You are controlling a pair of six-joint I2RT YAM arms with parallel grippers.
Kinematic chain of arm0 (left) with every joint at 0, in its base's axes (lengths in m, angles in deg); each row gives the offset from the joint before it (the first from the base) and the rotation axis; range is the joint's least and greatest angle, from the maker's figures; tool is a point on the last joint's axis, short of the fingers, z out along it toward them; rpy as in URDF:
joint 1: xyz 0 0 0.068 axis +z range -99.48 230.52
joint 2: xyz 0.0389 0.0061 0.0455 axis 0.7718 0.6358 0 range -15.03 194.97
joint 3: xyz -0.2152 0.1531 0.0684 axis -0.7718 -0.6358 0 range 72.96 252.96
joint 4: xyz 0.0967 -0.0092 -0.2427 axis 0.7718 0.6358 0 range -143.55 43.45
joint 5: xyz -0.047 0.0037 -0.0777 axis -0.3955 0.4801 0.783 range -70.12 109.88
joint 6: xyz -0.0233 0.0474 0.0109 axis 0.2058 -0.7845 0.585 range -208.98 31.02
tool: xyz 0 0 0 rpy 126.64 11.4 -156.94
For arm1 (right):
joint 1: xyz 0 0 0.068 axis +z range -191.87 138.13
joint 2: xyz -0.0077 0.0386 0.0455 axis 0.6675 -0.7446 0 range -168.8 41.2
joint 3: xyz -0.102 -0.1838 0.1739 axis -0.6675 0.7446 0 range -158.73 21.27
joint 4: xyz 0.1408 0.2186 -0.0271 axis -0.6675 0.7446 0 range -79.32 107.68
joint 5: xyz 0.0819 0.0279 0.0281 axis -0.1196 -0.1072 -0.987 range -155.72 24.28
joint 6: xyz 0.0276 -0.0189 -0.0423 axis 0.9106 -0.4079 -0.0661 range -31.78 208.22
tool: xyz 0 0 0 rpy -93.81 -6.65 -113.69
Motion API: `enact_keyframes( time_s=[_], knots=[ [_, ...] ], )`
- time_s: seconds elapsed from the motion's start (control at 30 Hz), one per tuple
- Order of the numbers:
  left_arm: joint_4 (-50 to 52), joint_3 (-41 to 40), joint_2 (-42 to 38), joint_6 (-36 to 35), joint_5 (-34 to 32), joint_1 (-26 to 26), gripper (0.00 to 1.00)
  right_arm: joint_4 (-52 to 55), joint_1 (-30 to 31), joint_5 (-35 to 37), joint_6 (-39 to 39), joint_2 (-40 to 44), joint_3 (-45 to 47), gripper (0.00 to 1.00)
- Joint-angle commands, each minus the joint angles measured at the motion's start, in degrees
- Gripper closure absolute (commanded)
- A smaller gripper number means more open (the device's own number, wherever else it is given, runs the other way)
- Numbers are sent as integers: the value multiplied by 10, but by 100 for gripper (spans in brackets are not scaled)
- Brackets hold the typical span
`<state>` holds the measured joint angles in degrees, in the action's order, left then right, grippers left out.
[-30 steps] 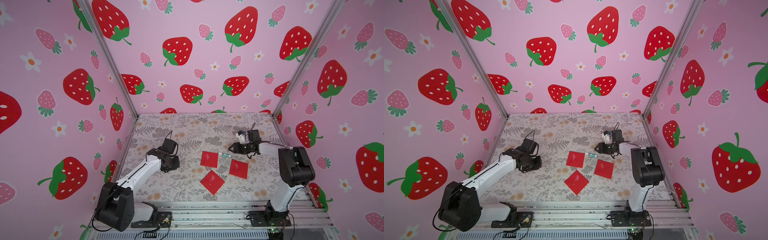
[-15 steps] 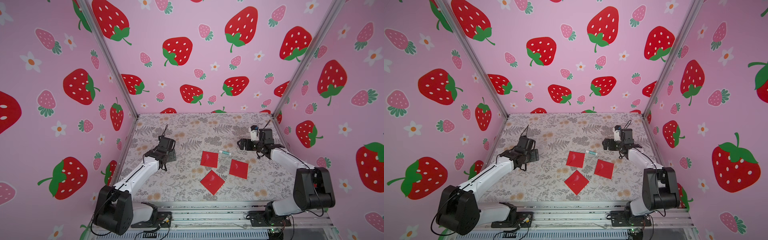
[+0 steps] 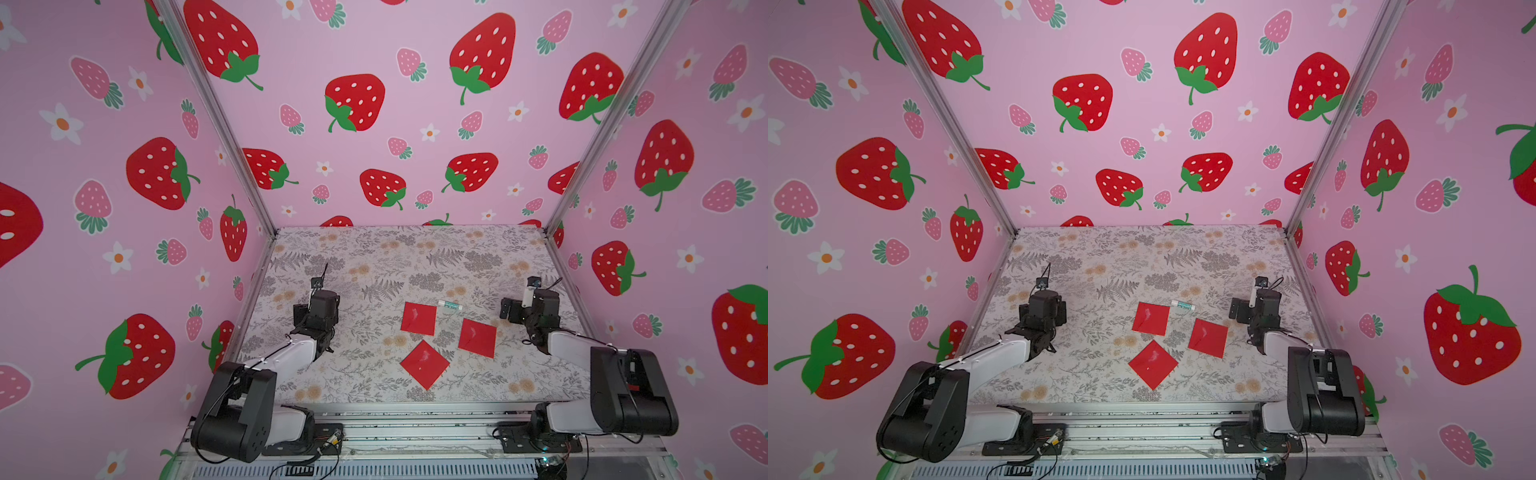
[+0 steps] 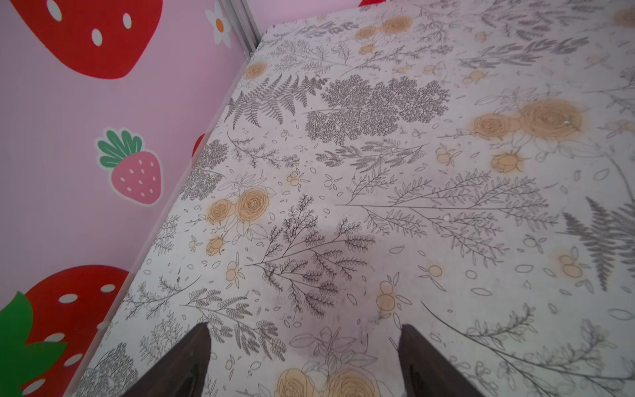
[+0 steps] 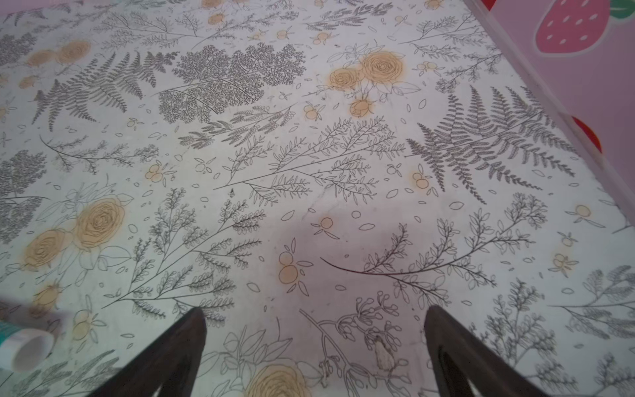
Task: Seal the envelope with a glue stick
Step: Reset both arms
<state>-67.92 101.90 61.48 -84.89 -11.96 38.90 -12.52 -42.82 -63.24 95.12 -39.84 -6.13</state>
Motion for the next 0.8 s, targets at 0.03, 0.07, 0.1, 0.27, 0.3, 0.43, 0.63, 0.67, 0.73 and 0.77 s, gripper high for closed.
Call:
enact_keyframes(
  time_s=[0.03, 0.07, 0.1, 0.27, 0.3, 0.43, 0.63, 0.67, 0.73, 0.77],
  knots=[
    [-180, -23, 29, -48, 63, 20, 16, -117, -7, -3, -6, -7, 1, 1],
    [-210, -27, 38, -51, 76, 25, 16, -130, -8, -3, -9, -10, 5, 1],
    [-230, -29, 44, -55, 89, 26, 16, -144, -7, -5, -11, -13, 11, 1],
    [-286, -22, 105, -44, 157, 62, 16, -238, -16, -13, -9, -59, 40, 1],
    [-267, -17, 103, -41, 175, 68, 16, -250, -18, -13, -10, -70, 41, 1],
    [-285, -27, 111, -38, 276, 101, 16, -226, -17, -14, -11, -86, 21, 1],
    [-288, -24, 125, -29, 300, 116, 0, -228, -17, -17, -12, -90, 18, 1],
    [-299, -26, 129, -29, 299, 116, 0, -230, -18, -17, -12, -91, 19, 1],
    [-296, -28, 122, -30, 298, 116, 0, -230, -17, -18, -13, -89, 21, 1],
    [-296, -29, 123, -30, 298, 116, 0, -230, -17, -20, -14, -89, 20, 1]
  ],
)
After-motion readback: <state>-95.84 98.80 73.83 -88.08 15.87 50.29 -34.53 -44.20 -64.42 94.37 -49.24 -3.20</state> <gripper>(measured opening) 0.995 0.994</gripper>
